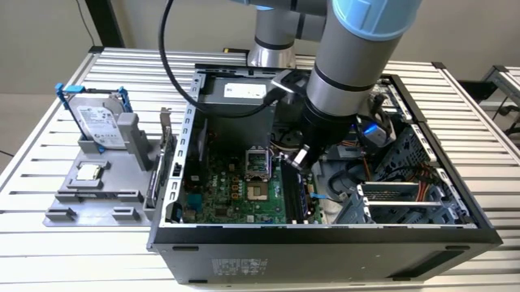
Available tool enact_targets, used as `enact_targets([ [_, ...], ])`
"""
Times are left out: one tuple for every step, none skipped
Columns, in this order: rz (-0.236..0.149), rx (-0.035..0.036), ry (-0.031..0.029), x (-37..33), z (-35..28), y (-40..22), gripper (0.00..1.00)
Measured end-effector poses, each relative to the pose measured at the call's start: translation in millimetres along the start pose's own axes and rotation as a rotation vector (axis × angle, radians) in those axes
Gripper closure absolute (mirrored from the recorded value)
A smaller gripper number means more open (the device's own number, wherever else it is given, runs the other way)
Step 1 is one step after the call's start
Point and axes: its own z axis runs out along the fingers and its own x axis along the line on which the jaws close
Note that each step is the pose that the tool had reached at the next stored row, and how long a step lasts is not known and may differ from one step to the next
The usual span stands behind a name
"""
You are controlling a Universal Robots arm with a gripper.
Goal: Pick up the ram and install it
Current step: 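Press down the ram until it locks into place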
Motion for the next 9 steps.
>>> enact_targets([
  [-0.017,-0.0011,-0.0003,0.0,0.0,0.0,1.0],
  [-0.034,-0.0022,-0.0007,0.0,0.0,0.0,1.0],
  [-0.051,-0.0032,-0.0008,0.0,0.0,0.0,1.0],
  [-0.069,-0.0042,-0.001,0.0,0.0,0.0,1.0],
  [-0.087,-0.0051,-0.001,0.0,0.0,0.0,1.0],
  [-0.105,-0.0059,-0.0008,0.0,0.0,0.0,1.0],
  [-0.123,-0.0066,-0.0005,0.0,0.0,0.0,1.0],
  [-0.141,-0.0073,-0.0001,0.0,0.0,0.0,1.0],
  [-0.159,-0.0078,0.0003,0.0,0.0,0.0,1.0],
])
